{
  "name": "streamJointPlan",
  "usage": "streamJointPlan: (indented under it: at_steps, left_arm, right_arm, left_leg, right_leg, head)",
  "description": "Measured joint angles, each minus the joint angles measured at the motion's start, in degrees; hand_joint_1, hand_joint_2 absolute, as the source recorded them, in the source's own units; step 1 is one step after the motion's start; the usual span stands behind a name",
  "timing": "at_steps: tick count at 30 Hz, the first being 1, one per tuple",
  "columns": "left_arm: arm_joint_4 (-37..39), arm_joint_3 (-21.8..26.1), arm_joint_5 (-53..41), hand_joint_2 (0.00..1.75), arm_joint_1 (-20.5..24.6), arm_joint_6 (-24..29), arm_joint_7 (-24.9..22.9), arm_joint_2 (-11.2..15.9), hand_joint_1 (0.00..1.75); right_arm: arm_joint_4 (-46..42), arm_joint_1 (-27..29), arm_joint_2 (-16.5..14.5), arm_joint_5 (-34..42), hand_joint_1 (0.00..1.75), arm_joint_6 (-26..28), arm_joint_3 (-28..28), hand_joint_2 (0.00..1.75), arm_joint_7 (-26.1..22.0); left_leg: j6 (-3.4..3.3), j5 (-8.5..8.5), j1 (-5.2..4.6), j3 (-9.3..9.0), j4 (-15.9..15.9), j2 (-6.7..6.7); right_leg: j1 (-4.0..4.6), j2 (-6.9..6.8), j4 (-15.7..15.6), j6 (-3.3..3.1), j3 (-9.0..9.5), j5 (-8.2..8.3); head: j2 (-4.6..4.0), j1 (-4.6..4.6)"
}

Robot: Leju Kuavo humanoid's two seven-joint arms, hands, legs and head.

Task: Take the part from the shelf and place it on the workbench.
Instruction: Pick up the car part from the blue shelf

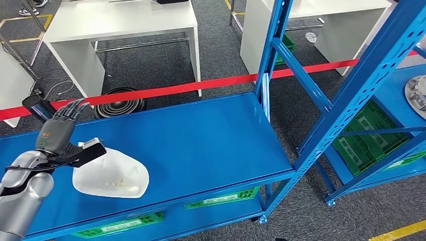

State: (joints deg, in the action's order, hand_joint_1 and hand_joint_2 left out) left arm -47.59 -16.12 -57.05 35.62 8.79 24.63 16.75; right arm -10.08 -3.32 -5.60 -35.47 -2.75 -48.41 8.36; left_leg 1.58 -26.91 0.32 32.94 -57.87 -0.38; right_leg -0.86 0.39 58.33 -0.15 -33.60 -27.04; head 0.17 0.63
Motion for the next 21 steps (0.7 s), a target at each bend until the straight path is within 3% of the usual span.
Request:
streamJointPlan:
  at_steps: [1, 5, 21]
  left_arm:
    - [0.2, 0.0, 0.3, 0.00, 0.2, 0.0, 0.1, 0.1, 0.00]
    - [1.7, -0.8, -0.7, 1.75, 1.1, -0.4, -0.4, 0.7, 0.00]
    - [4.6, -3.6, -1.1, 1.75, 1.8, -4.8, -0.8, 3.0, 0.00]
  right_arm:
    - [0.0, 0.0, 0.0, 0.0, 0.00, 0.0, 0.0, 0.00, 0.0]
    - [0.0, 0.0, 0.0, -0.4, 0.00, 0.0, -0.1, 0.00, 0.0]
    - [0.0, 0.0, 0.0, -1.6, 0.00, 0.0, -0.4, 0.00, -0.4]
  left_leg:
    - [0.00, 0.00, 0.00, 0.00, 0.0, 0.00]
    - [0.00, 0.00, 0.00, 0.00, 0.0, 0.00]
    - [0.00, 0.00, 0.00, 0.00, 0.0, 0.00]
  right_leg:
    - [0.00, 0.00, 0.0, 0.00, 0.00, 0.00]
    - [0.00, 0.00, 0.0, 0.00, 0.00, -0.01]
    - [0.00, 0.00, 0.0, 0.00, 0.00, -0.01]
  head:
    - [-0.01, 0.00]
    - [0.00, 0.01]
    - [0.00, 0.00]
